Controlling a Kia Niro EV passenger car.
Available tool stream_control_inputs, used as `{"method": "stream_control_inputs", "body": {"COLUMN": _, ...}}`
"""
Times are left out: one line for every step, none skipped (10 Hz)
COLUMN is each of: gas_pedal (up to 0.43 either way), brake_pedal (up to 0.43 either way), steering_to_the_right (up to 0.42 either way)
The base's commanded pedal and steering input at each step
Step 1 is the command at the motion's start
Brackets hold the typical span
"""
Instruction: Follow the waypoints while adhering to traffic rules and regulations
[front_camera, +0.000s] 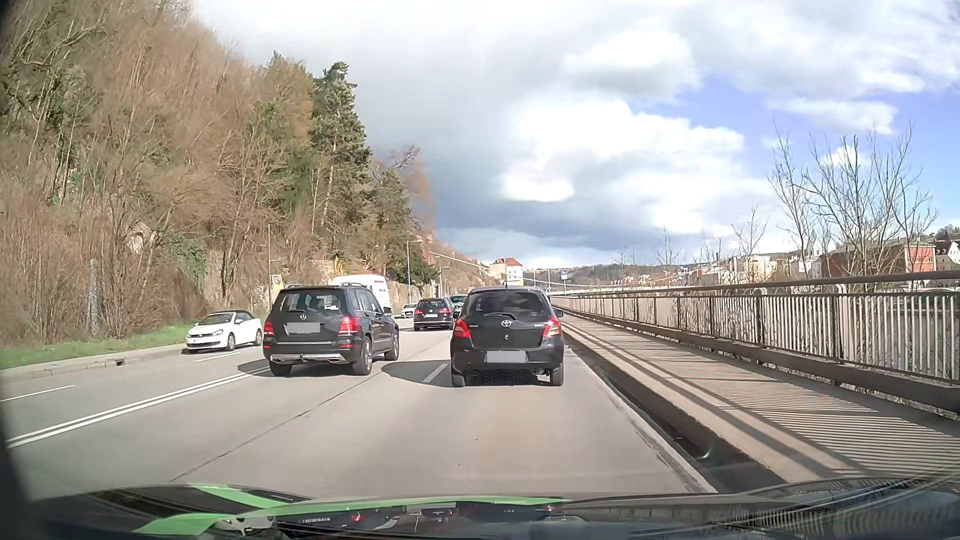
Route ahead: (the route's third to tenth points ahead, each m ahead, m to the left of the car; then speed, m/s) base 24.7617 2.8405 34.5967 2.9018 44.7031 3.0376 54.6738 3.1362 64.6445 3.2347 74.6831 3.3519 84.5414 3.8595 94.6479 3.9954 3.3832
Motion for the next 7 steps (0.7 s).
{"method": "stream_control_inputs", "body": {"gas_pedal": 0.0, "brake_pedal": 0.0, "steering_to_the_right": 0.0}}
{"method": "stream_control_inputs", "body": {"gas_pedal": 0.0, "brake_pedal": 0.0, "steering_to_the_right": 0.0}}
{"method": "stream_control_inputs", "body": {"gas_pedal": 0.0, "brake_pedal": 0.0, "steering_to_the_right": 0.0}}
{"method": "stream_control_inputs", "body": {"gas_pedal": 0.0, "brake_pedal": 0.0, "steering_to_the_right": 0.0}}
{"method": "stream_control_inputs", "body": {"gas_pedal": 0.0, "brake_pedal": 0.0, "steering_to_the_right": 0.0}}
{"method": "stream_control_inputs", "body": {"gas_pedal": 0.0, "brake_pedal": 0.0, "steering_to_the_right": 0.0}}
{"method": "stream_control_inputs", "body": {"gas_pedal": 0.0, "brake_pedal": 0.0, "steering_to_the_right": 0.0}}
